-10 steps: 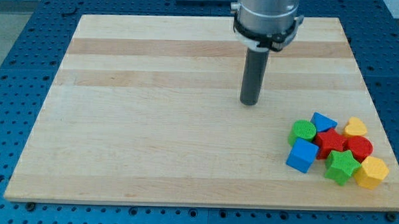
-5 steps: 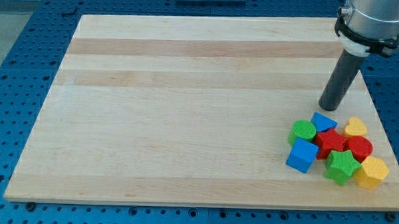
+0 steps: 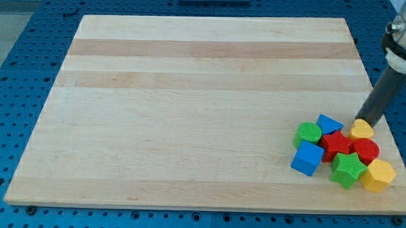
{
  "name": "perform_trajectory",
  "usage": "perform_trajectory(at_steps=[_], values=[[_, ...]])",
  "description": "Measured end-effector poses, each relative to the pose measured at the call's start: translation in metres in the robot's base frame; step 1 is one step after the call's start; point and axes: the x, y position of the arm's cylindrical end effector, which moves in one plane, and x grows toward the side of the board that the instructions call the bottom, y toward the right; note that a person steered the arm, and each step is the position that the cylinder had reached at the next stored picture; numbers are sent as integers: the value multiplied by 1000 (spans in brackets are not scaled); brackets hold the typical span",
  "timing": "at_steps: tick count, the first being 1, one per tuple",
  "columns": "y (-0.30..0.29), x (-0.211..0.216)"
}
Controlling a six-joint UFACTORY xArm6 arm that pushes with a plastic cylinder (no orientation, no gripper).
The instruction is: Nudge the group of blocks down a bit
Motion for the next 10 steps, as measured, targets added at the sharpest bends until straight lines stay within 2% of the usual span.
perform_trajectory(at_steps=[2, 5, 10], values=[[7, 20], [0, -14], [-13, 19]])
